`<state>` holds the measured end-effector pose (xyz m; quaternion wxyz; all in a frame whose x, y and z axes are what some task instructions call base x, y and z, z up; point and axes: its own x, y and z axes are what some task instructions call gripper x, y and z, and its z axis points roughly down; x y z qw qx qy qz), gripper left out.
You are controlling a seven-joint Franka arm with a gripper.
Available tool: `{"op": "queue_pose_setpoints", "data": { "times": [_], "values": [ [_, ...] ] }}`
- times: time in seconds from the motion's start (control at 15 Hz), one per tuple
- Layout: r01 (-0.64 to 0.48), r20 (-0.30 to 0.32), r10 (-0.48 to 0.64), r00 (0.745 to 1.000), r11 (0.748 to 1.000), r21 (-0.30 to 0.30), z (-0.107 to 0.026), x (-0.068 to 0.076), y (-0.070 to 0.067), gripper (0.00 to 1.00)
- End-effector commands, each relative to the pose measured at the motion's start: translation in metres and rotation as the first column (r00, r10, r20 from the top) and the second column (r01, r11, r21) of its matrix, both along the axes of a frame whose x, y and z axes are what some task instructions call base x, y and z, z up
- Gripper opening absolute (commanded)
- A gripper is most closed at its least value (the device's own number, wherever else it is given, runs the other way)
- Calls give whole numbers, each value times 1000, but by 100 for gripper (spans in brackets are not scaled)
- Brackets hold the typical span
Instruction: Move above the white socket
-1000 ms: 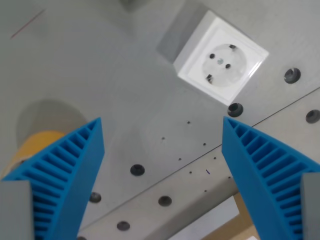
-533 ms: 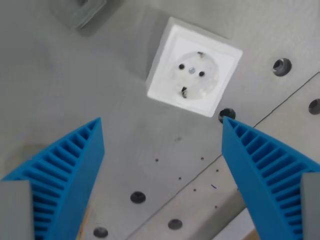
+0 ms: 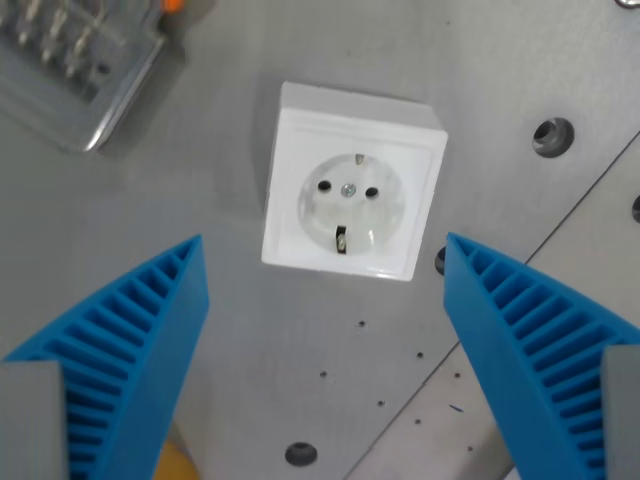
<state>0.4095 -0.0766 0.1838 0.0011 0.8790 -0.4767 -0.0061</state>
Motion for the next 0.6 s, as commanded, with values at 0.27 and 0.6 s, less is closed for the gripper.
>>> {"op": "queue_pose_setpoints", "data": {
  "times": [0.27, 0.6],
  "values": [
    [204, 103, -197, 975, 977, -63, -14, -11, -8, 100],
    [166, 96, -159, 983, 984, -67, -18, -11, -12, 100]
  ]
}}
